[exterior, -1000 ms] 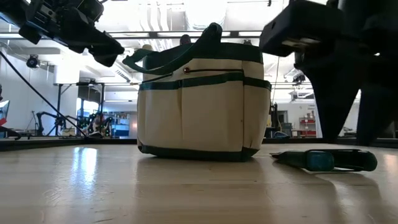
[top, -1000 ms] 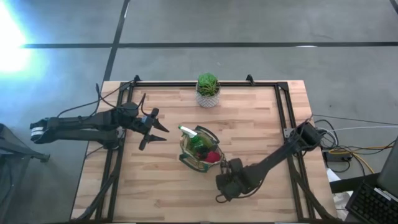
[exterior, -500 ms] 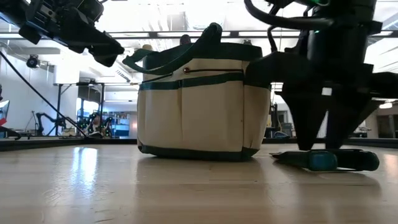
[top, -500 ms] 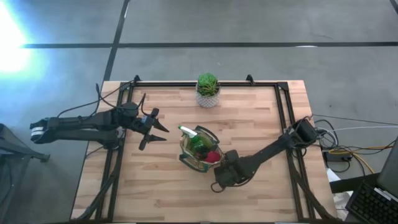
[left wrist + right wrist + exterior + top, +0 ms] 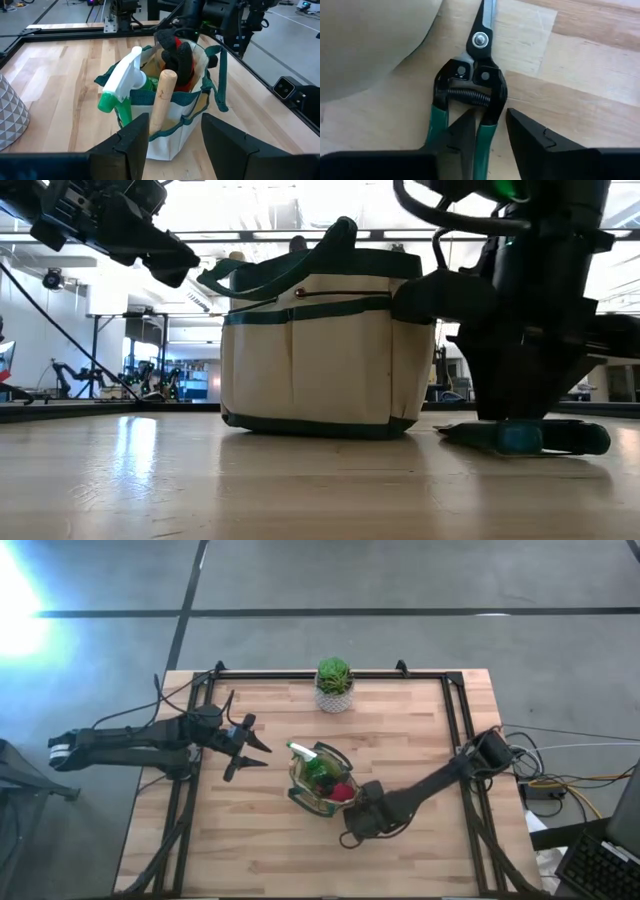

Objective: Pick & Place Garden tools in Gardening bag
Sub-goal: Put the green shear scissors into the white gardening bag

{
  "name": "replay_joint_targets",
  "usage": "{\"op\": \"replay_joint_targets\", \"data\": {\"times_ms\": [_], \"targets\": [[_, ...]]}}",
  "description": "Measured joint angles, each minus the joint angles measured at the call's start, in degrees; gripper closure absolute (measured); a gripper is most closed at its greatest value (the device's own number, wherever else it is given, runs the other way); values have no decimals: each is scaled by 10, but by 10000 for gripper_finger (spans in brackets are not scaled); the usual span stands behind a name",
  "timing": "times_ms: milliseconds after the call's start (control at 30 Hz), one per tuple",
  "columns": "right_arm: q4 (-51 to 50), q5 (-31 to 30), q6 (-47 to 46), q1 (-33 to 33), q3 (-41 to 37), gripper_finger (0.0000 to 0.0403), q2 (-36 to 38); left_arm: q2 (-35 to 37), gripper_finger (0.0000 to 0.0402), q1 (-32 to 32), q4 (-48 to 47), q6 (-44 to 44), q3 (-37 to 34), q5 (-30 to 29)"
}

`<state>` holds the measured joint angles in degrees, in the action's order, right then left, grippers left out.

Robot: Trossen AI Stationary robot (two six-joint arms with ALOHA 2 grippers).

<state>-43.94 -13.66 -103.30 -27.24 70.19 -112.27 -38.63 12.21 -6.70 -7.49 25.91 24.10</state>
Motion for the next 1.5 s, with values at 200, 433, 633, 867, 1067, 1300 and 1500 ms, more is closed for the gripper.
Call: {"op": "replay_joint_targets", "data": {"times_ms": [200,433,633,867,1067,1300,1500], "targets": [[-7,27,4,-12,-1,378,0,0,218,0,0,0,0,0],[-24,58,-36,-51,-2,383,13,0,218,0,0,0,0,0],[-89,50,-93,-97,-1,383,56,0,218,0,0,0,0,0],[-156,-37,-122,-128,8,384,98,0,218,0,-1,0,0,0],[-176,-97,-77,-131,7,384,124,0,218,0,-2,0,0,0],[-189,-171,-11,-147,7,384,133,0,218,0,-2,0,0,0],[-207,-269,29,-181,1,384,132,0,218,0,-2,0,0,0]]}}
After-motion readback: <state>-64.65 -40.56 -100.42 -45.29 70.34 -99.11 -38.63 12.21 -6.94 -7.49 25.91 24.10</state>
